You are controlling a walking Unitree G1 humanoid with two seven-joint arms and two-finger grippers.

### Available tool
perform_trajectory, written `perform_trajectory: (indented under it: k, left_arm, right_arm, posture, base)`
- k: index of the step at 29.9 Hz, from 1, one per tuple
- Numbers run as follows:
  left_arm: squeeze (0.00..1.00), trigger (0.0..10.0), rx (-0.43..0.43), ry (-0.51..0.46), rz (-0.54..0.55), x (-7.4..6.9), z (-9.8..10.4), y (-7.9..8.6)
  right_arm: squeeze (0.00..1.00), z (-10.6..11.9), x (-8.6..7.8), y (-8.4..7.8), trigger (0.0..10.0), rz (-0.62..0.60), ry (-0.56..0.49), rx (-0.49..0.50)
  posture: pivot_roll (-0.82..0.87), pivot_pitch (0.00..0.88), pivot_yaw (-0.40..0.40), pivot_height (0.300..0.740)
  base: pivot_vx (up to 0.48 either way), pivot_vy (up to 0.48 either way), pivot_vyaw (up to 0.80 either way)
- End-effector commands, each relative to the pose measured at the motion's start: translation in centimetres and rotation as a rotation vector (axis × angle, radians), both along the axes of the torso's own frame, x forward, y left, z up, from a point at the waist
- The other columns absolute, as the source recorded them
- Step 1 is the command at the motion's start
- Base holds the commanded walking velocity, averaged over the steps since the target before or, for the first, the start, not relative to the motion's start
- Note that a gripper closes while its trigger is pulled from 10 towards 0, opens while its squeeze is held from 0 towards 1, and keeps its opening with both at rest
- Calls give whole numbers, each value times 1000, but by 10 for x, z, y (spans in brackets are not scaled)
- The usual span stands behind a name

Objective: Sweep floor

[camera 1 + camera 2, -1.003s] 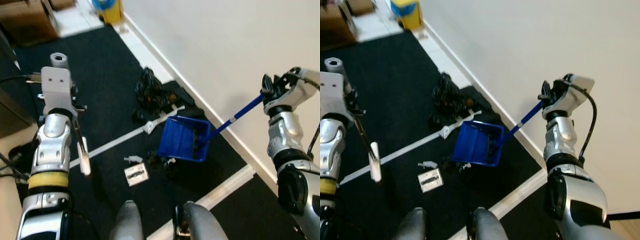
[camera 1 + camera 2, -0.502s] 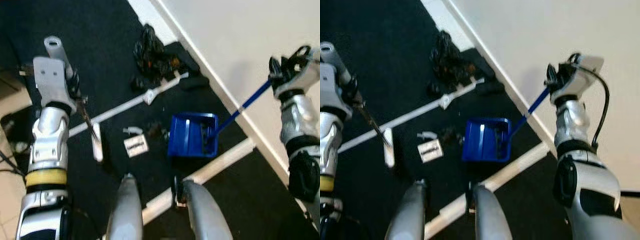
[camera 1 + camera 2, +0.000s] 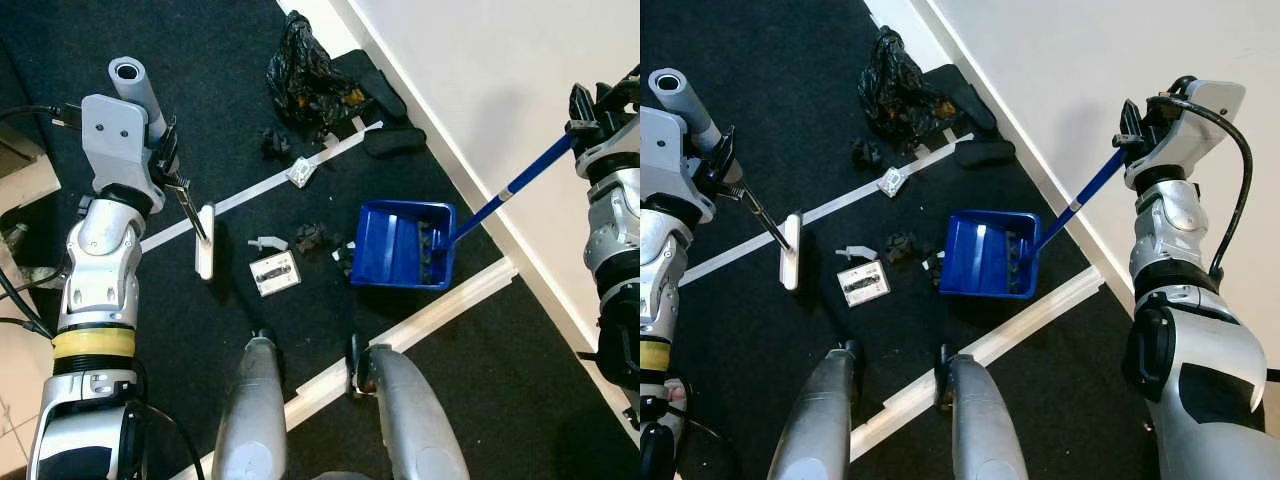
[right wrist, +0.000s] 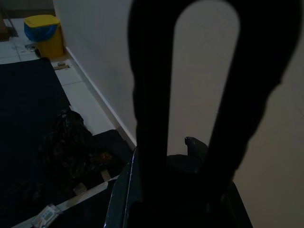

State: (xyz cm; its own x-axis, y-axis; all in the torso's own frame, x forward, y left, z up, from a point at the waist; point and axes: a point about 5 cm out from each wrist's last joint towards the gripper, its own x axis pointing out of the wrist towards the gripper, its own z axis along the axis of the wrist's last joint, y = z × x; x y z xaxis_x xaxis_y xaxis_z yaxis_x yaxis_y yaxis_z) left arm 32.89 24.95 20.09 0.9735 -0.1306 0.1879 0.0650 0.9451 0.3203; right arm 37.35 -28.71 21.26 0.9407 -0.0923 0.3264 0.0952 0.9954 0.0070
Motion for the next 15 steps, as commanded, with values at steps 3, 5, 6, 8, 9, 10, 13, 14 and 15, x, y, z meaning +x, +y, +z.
perform_trajectory:
  k: [3,5,6,8,9,10,13,14,15]
  left_arm:
    - [0,10000,54,-14,-12,-1,3,4]
    - [0,10000,58,-13,-22,1,5,5]
    - [0,10000,60,-12,-25,2,5,5]
    - [0,10000,64,-11,-28,2,5,5]
    - [0,10000,64,-10,-29,2,5,5]
    - [0,10000,65,-10,-29,2,5,5]
    - [0,10000,68,-9,-30,3,5,6]
    - [0,10000,70,-8,-31,3,5,6]
    - [0,10000,72,-8,-31,3,5,6]
  right_arm:
    - [0,-4,-9,-17,10000,-52,4,-1]
    - [0,2,-12,-29,10000,-71,1,2]
    - [0,4,-13,-31,10000,-74,1,2]
    - [0,6,-13,-33,10000,-75,0,-1]
    - [0,7,-13,-34,10000,-75,0,-2]
    - [0,8,-13,-34,10000,-75,-1,-3]
    - [0,11,-13,-36,10000,-76,3,-26]
    - [0,14,-13,-38,10000,-80,3,-43]
    - [0,16,-14,-39,10000,-83,3,-55]
  posture:
    - [218,400,-68,740]
    - [220,399,-63,740]
    - [220,398,-63,740]
    - [219,396,-61,740]
    - [219,396,-61,740]
    - [219,396,-61,740]
    - [220,395,-61,740]
    - [223,395,-61,740]
    - [223,394,-61,740]
  base:
    - [0,0,0]
    - [0,0,0]
    - [0,0,0]
    - [0,0,0]
    - [0,0,0]
    - [0,0,0]
    - [0,0,0]
    - [0,0,0]
    - [0,0,0]
